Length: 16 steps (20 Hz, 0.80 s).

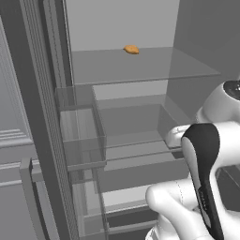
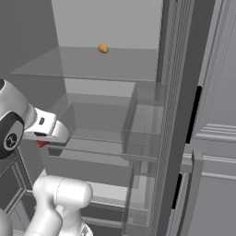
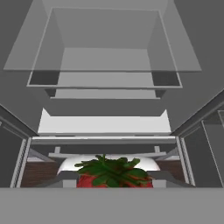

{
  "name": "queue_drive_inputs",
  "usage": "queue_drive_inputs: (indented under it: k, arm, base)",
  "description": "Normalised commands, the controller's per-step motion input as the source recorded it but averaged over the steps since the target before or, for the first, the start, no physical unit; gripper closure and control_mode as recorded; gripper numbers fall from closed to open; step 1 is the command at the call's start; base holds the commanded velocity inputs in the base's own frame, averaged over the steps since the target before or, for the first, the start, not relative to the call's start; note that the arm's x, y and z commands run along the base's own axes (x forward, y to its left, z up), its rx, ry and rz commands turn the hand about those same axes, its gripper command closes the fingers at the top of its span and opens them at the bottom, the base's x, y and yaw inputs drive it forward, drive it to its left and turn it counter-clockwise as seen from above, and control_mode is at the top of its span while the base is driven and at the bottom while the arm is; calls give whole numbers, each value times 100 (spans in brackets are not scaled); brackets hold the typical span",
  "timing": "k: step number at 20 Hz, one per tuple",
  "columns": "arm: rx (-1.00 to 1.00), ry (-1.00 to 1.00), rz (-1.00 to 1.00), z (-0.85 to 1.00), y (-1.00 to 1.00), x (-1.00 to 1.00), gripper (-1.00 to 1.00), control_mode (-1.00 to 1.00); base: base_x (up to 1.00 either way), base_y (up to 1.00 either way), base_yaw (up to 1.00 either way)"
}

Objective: Take the strawberry from the fridge and place it on top of the pancake, located on the dining counter.

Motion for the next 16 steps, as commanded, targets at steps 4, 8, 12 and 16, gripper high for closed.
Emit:
queue_drive_inputs:
  k: [4, 8, 12, 16]
  arm:
    - [0, 0, 0, -38, 0, -11, 100, -100]
    - [3, 0, 0, -16, 0, -2, 100, -100]
    - [0, 0, 0, 0, 0, 0, 100, -100]
    - [0, 0, 0, 0, 0, 0, 100, -100]
  base:
    - [0, 0, 0]
    - [0, 0, 0]
    - [0, 0, 0]
    - [0, 0, 0]
